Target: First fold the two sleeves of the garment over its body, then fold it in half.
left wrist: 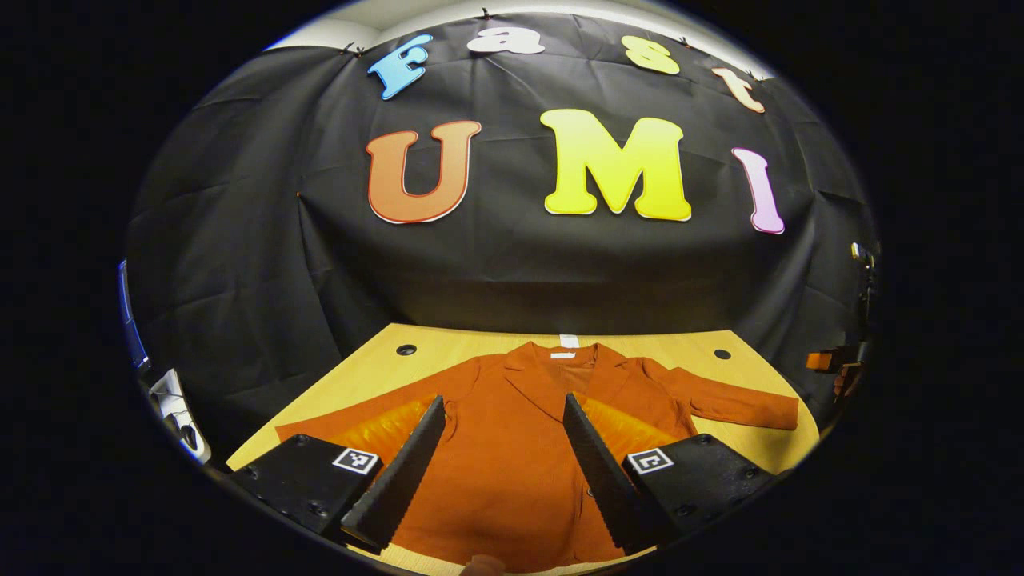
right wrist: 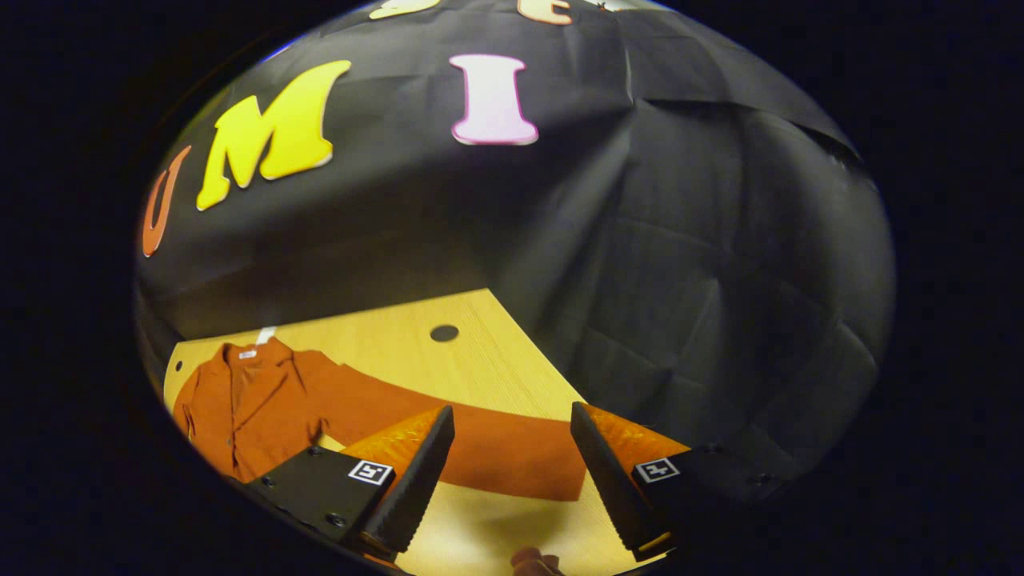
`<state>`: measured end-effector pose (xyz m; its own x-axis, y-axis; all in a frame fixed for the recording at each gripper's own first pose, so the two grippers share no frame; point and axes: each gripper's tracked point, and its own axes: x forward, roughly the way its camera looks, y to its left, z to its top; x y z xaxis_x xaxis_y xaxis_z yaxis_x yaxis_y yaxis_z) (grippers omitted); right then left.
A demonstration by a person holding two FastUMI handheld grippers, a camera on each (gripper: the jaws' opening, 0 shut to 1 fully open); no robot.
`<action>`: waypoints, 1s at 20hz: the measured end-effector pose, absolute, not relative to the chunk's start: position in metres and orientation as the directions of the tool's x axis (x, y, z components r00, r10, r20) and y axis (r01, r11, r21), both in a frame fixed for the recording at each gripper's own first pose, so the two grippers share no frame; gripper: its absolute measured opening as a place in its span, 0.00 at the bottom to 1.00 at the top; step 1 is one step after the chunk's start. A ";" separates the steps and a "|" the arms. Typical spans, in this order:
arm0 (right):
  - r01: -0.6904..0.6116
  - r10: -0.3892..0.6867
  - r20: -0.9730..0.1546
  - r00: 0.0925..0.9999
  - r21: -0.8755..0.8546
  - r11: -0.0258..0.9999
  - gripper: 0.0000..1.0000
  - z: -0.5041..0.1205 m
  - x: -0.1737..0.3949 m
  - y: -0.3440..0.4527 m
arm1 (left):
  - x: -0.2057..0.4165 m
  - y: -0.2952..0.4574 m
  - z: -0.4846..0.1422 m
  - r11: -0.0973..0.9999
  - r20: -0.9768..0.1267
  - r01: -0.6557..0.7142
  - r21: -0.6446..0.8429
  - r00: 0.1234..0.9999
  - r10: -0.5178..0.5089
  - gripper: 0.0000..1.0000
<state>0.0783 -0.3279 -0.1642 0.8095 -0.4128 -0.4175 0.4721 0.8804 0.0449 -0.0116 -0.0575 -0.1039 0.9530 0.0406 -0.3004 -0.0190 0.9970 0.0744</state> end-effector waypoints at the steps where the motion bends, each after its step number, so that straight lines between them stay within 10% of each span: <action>1: 0.486 -0.409 -0.464 0.786 0.056 0.872 0.92 -0.180 0.081 -0.339 | -0.015 -0.059 -0.110 0.997 -0.317 -0.023 0.079 0.947 0.047 0.97; 8: 0.563 -0.194 -0.808 0.556 0.194 0.803 0.94 -0.272 0.076 -0.367 | -0.032 -0.063 -0.130 0.993 -0.389 -0.041 0.107 0.918 0.080 0.97; 20: 0.620 -0.053 -0.937 0.347 0.187 0.762 0.95 -0.303 0.105 -0.377 | -0.056 -0.052 -0.154 0.993 -0.468 -0.082 0.087 0.876 0.114 0.97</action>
<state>0.1049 -0.3769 -0.3028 0.3466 -0.0526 -0.9365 0.6203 0.7618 0.1868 -0.0562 -0.0515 -0.1545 0.8762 0.1138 -0.4683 -0.0824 0.9928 0.0872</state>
